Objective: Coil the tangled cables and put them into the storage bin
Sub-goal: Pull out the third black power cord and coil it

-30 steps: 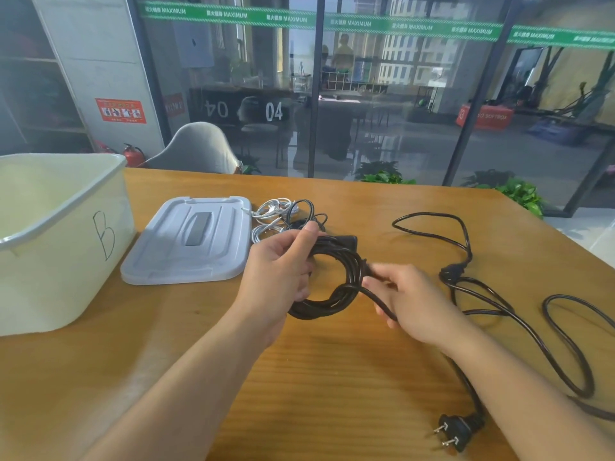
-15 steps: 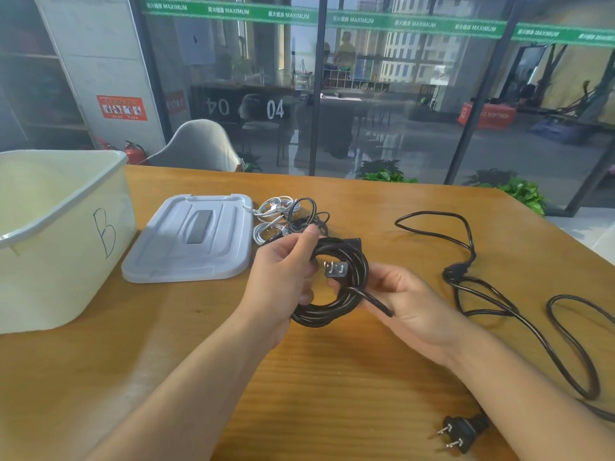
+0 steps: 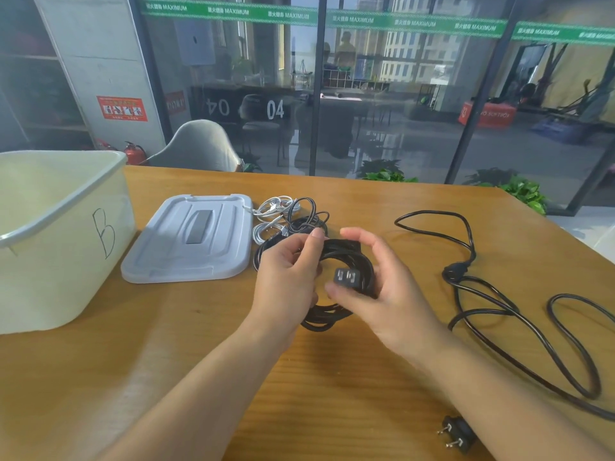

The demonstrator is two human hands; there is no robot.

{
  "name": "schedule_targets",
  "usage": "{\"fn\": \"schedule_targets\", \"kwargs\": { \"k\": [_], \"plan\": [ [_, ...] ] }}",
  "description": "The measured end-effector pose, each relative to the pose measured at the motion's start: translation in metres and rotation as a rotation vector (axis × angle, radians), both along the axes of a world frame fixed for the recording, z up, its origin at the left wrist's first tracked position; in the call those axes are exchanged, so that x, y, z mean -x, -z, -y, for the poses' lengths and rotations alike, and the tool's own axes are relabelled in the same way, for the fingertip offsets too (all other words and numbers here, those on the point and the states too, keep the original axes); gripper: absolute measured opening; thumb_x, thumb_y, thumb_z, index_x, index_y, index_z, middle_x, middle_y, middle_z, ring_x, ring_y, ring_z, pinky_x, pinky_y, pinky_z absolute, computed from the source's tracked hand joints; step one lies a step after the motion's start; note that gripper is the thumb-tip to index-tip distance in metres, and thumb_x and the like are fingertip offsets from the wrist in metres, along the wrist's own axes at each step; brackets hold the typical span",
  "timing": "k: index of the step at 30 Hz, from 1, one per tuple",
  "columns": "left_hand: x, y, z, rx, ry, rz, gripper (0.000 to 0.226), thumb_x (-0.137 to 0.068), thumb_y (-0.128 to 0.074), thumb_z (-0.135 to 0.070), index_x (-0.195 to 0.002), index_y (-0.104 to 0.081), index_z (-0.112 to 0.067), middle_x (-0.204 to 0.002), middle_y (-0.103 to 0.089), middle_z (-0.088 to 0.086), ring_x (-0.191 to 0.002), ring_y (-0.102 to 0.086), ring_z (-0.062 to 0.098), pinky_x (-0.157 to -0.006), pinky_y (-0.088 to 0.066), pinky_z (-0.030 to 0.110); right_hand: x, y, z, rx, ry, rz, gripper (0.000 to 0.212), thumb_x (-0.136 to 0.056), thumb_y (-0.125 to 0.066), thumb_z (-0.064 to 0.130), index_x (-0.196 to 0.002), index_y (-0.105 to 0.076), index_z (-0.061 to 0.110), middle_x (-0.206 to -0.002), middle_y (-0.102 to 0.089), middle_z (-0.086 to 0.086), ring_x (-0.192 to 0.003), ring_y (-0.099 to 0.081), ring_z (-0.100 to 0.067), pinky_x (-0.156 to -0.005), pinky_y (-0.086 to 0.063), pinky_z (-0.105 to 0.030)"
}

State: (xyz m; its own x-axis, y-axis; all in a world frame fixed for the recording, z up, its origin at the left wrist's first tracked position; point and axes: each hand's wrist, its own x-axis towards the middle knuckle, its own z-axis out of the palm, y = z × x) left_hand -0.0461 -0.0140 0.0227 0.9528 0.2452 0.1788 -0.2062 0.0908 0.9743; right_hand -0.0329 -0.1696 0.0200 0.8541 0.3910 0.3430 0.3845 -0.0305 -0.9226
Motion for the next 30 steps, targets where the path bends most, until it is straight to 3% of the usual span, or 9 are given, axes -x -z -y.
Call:
{"fn": "schedule_targets", "kwargs": {
  "k": [2, 5, 8, 10, 15, 18, 20, 26, 30],
  "plan": [
    [0.001, -0.001, 0.003, 0.011, 0.003, 0.023, 0.036, -0.105, -0.057, -0.044, -0.08, -0.073, -0.025, -0.057, -0.04, -0.006, -0.045, -0.031, 0.012, -0.043, -0.03, 0.023, 0.001, 0.001, -0.001, 0.059, 0.173, 0.139, 0.05, -0.09, -0.082, 0.023, -0.131, -0.059, 0.039, -0.105, -0.077, 0.01, -0.095, -0.075, -0.012, -0.09, -0.061, -0.04],
    [0.001, -0.003, 0.005, 0.044, -0.019, 0.013, 0.032, -0.105, -0.058, -0.043, -0.087, -0.076, -0.024, -0.061, -0.044, -0.003, -0.048, -0.032, 0.014, -0.043, -0.03, 0.025, 0.002, 0.002, 0.004, 0.12, 0.365, 0.313, 0.043, -0.087, -0.081, 0.043, -0.129, -0.07, 0.042, -0.107, -0.077, 0.024, -0.099, -0.074, -0.002, -0.088, -0.06, -0.027],
    [0.002, -0.005, 0.002, 0.045, -0.047, -0.006, 0.029, -0.104, -0.059, -0.044, -0.09, -0.077, -0.026, -0.056, -0.043, -0.01, -0.046, -0.032, 0.014, -0.042, -0.031, 0.025, 0.002, -0.001, 0.006, 0.046, 0.412, 0.413, 0.02, -0.093, -0.075, 0.046, -0.113, -0.074, 0.048, -0.099, -0.077, 0.025, -0.092, -0.076, -0.003, -0.081, -0.061, -0.026],
    [0.002, -0.005, 0.0, 0.016, -0.043, -0.006, 0.032, -0.104, -0.058, -0.044, -0.083, -0.075, -0.027, -0.054, -0.041, -0.012, -0.045, -0.031, 0.014, -0.043, -0.031, 0.026, 0.0, -0.005, 0.007, -0.041, 0.415, 0.371, 0.01, -0.098, -0.071, 0.042, -0.105, -0.077, 0.04, -0.097, -0.079, 0.019, -0.092, -0.076, -0.007, -0.082, -0.061, -0.027],
    [0.004, -0.005, -0.001, -0.027, 0.021, -0.025, 0.034, -0.104, -0.06, -0.042, -0.087, -0.074, -0.017, -0.061, -0.037, -0.005, -0.053, -0.029, 0.017, -0.045, -0.029, 0.028, -0.013, -0.021, 0.024, -0.292, 0.463, -0.014, 0.021, -0.104, -0.063, 0.033, -0.096, -0.075, 0.018, -0.092, -0.08, -0.001, -0.092, -0.077, -0.015, -0.081, -0.06, -0.034],
    [0.002, -0.006, 0.009, -0.04, 0.031, -0.029, 0.04, -0.103, -0.061, -0.042, -0.09, -0.067, -0.005, -0.06, -0.039, -0.007, -0.056, -0.03, 0.019, -0.045, -0.031, 0.028, -0.02, -0.024, 0.036, -0.416, 0.469, -0.167, 0.028, -0.104, -0.063, 0.032, -0.1, -0.074, 0.006, -0.09, -0.079, -0.004, -0.09, -0.076, -0.018, -0.076, -0.062, -0.031],
    [0.002, -0.005, 0.014, -0.034, 0.031, -0.042, 0.038, -0.103, -0.061, -0.043, -0.087, -0.068, -0.009, -0.059, -0.04, -0.009, -0.056, -0.031, 0.018, -0.045, -0.032, 0.027, -0.023, -0.024, 0.037, -0.455, 0.462, -0.216, 0.026, -0.103, -0.064, 0.031, -0.1, -0.074, 0.007, -0.087, -0.078, -0.003, -0.088, -0.076, -0.017, -0.074, -0.064, -0.032],
    [0.006, -0.002, 0.006, 0.037, 0.024, -0.06, 0.035, -0.102, -0.062, -0.043, -0.081, -0.071, -0.017, -0.065, -0.037, -0.002, -0.052, -0.029, 0.015, -0.043, -0.03, 0.024, -0.031, -0.016, 0.034, -0.387, 0.396, -0.355, 0.027, -0.096, -0.073, 0.034, -0.106, -0.077, 0.009, -0.083, -0.077, -0.001, -0.077, -0.072, -0.014, -0.066, -0.063, -0.032],
    [0.005, -0.004, 0.001, 0.044, 0.021, -0.043, 0.032, -0.102, -0.062, -0.044, -0.08, -0.074, -0.024, -0.074, -0.041, 0.007, -0.053, -0.03, 0.014, -0.044, -0.029, 0.024, -0.029, -0.008, 0.034, -0.178, 0.439, -0.266, 0.029, -0.096, -0.075, 0.03, -0.122, -0.063, 0.025, -0.082, -0.08, -0.002, -0.07, -0.075, -0.015, -0.063, -0.064, -0.035]
  ]
}}
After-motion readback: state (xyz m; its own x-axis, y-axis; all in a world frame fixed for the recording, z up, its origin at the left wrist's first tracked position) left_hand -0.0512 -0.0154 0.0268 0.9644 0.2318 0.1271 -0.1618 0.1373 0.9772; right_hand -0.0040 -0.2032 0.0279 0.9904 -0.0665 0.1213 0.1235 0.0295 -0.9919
